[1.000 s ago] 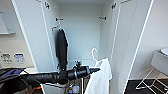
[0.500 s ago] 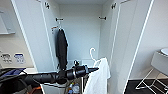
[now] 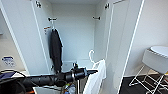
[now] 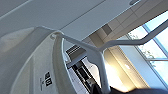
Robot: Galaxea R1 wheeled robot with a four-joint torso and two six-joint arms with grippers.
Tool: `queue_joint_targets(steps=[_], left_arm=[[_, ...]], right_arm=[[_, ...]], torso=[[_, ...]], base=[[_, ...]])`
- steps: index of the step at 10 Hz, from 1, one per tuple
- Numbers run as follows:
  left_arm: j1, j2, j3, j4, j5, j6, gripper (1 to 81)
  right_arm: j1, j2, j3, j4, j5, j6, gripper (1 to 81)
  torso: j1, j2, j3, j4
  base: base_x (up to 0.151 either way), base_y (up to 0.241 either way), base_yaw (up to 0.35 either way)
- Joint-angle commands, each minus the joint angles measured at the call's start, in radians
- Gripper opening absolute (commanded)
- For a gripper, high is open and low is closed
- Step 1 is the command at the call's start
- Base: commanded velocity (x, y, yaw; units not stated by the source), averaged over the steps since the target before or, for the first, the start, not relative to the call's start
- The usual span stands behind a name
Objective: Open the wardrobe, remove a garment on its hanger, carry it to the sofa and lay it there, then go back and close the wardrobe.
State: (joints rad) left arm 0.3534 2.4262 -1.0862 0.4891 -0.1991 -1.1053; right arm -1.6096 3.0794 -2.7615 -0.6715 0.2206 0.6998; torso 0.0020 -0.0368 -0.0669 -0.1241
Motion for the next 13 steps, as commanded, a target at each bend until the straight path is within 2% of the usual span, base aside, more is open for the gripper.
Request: queue_joint_targets(steps=[1, 5, 9, 13], left_arm=[[-0.156, -0.021, 0.052, 0.039, -0.051, 0.005, 1.0], [-0.152, -0.062, 0.083, 0.051, -0.008, 0.005, 1.0], [-0.142, -0.065, 0.097, 0.051, 0.027, 0.009, 1.0], [-0.142, -0.065, 0.103, 0.062, 0.026, 0.005, 1.0]], right_arm=[[0.013, -0.025, 0.014, -0.007, 0.032, -0.006, 81.1], [-0.025, -0.103, 0.033, -0.011, 0.054, -0.005, 81.1], [-0.027, -0.097, 0.034, -0.014, 0.049, -0.005, 81.1], [-0.03, -0.095, 0.034, -0.011, 0.043, -0.005, 81.1]], torso=[[0.0, 0.0, 0.0, 0.0], [0.0, 0.0, 0.0, 0.0], [0.0, 0.0, 0.0, 0.0], [0.0, 0.0, 0.0, 0.0]], base=[[0.0, 0.0, -0.168], [0.0, 0.0, -0.168], [0.0, 0.0, -0.169], [0.0, 0.0, -0.175]])
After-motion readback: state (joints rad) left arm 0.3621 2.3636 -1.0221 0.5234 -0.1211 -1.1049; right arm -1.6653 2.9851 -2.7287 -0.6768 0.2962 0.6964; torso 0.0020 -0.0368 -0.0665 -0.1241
